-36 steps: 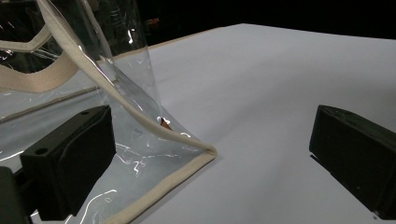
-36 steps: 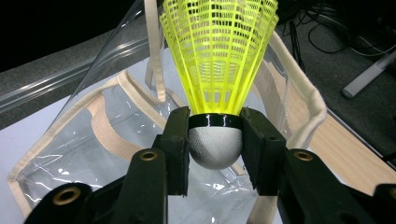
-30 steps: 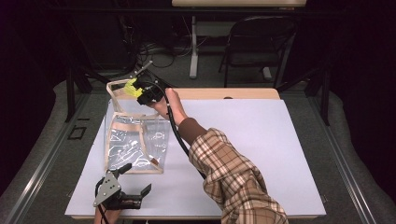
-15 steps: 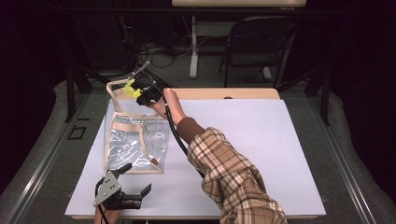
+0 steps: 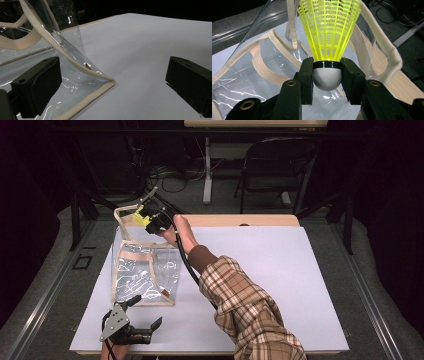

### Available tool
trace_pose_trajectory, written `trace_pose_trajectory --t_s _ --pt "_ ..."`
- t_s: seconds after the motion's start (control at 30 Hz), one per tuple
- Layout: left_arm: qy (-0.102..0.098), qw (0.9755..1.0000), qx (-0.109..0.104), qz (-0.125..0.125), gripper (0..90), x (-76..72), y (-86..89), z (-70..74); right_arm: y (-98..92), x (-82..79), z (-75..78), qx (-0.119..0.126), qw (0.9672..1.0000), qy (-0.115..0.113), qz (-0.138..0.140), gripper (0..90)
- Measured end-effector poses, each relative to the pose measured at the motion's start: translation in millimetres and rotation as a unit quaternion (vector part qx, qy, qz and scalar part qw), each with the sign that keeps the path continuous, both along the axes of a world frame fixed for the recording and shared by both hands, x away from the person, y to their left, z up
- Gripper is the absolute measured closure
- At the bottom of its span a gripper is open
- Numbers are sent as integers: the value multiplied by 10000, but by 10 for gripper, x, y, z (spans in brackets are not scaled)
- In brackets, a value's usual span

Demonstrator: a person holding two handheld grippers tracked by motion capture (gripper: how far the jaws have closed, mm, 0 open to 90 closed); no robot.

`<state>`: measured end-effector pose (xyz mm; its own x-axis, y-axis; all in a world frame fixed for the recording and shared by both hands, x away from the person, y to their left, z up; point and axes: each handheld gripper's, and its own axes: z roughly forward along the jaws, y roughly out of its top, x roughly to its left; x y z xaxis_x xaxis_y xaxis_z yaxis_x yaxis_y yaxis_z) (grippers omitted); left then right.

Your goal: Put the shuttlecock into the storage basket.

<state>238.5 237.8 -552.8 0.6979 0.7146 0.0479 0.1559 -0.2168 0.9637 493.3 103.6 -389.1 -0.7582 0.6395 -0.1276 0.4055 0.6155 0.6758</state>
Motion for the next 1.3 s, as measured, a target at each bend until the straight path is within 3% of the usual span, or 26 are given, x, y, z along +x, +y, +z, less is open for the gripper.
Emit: trace_pose_trajectory --t_s 0.17,0.23,0.53,0.7,0.93,1.3 --pt "-6 10000 -3 -2 3 -1 0 1 16 -9 -4 -67 10000 -17 2 625" --pt "-5 10000 -3 -3 3 -2 0 1 17 -10 5 -55 10000 -47 -35 542" --pt "-6 10000 1 3 3 -3 3 1 -27 -50 92 143 9998 -100 -5 391" --pt "-4 10000 12 -5 3 -1 0 1 -129 -88 174 357 9993 -58 105 265" --pt "2 10000 12 17 3 0 -4 0 -238 -131 244 468 9986 3 239 153" --pt "13 10000 57 -9 3 20 -30 2 -528 -217 252 617 9976 87 308 83"
